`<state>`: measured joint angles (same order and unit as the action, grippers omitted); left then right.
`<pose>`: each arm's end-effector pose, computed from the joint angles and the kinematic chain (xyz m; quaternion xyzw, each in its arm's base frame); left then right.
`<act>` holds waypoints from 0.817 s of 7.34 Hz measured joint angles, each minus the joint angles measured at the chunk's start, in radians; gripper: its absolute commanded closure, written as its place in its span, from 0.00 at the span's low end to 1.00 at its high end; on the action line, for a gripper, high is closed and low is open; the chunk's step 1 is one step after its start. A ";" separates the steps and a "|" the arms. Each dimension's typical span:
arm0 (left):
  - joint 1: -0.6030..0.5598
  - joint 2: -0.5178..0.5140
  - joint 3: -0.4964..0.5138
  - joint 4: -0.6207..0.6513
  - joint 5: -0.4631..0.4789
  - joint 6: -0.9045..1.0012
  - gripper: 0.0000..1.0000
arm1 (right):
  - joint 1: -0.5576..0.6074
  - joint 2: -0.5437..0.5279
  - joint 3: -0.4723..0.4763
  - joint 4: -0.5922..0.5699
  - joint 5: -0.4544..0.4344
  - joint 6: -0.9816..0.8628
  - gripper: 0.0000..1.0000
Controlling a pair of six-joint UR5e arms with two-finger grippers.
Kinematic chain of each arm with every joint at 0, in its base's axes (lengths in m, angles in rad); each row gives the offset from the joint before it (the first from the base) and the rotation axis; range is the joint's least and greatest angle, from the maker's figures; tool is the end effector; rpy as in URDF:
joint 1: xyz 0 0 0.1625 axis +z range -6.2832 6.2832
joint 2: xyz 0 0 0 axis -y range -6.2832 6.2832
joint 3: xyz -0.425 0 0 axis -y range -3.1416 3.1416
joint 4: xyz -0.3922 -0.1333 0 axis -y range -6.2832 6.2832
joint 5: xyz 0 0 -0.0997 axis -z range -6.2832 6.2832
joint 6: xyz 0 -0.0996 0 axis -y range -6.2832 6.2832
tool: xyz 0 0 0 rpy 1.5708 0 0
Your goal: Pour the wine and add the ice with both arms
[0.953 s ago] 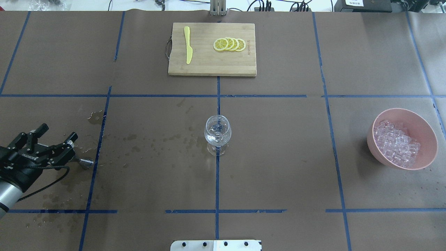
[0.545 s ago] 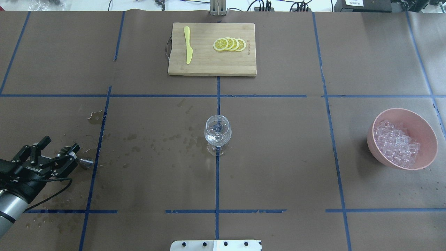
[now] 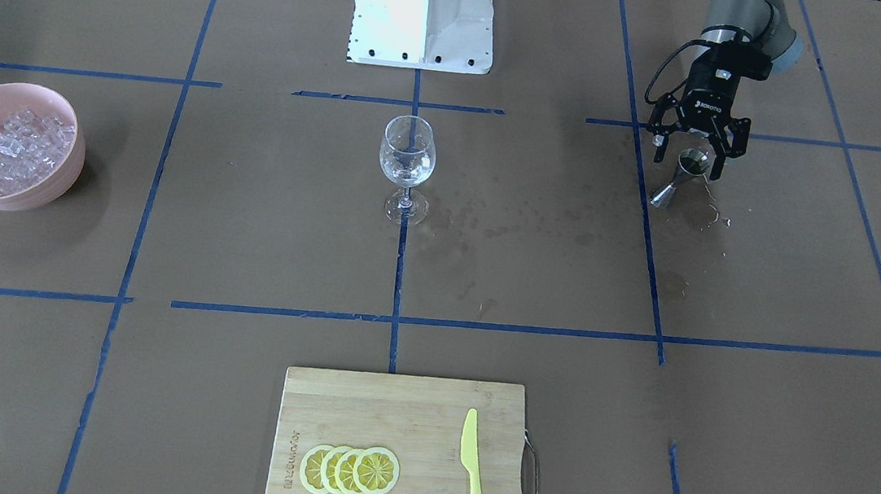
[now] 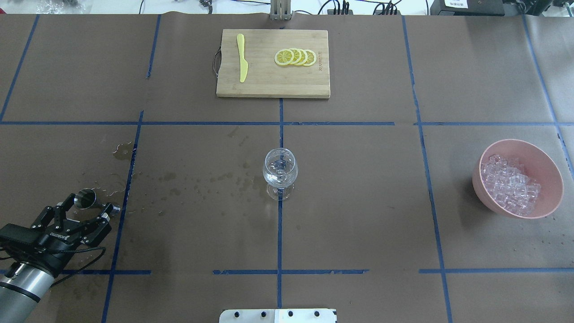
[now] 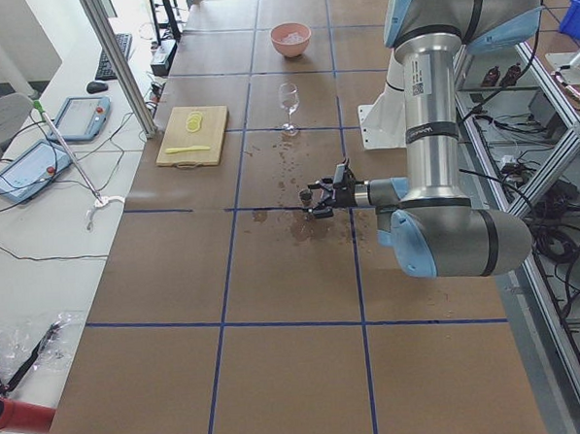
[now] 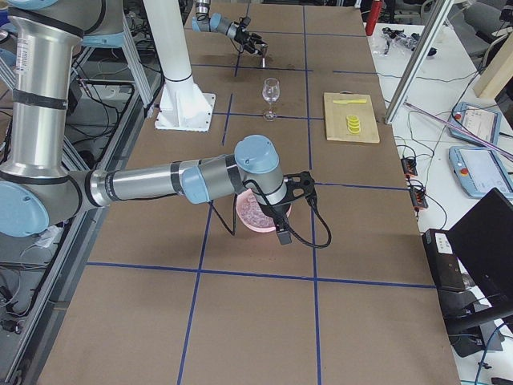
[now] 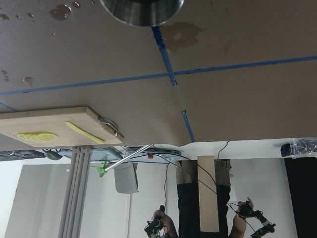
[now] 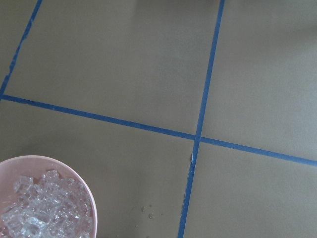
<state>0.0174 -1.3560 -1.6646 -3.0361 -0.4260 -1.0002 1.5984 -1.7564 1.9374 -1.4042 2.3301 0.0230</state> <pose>0.3651 -0.2177 0.5372 0.5507 0.3878 -0.1322 0.7273 0.0765 -0.4238 0.5436 0.1615 -0.3646 -0.0409 0.9161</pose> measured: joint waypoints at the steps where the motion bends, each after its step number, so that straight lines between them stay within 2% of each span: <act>1: 0.003 -0.008 0.018 -0.001 0.002 -0.005 0.18 | 0.000 0.000 0.000 0.000 0.000 0.000 0.00; 5: 0.004 -0.056 0.077 -0.001 0.008 -0.012 0.34 | 0.000 0.000 0.000 -0.001 0.000 0.000 0.00; 6: 0.004 -0.060 0.083 -0.003 0.009 -0.012 0.42 | 0.000 0.000 0.000 -0.001 -0.001 0.000 0.00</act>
<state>0.0214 -1.4156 -1.5820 -3.0388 -0.4173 -1.0123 1.5984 -1.7564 1.9374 -1.4051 2.3295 0.0230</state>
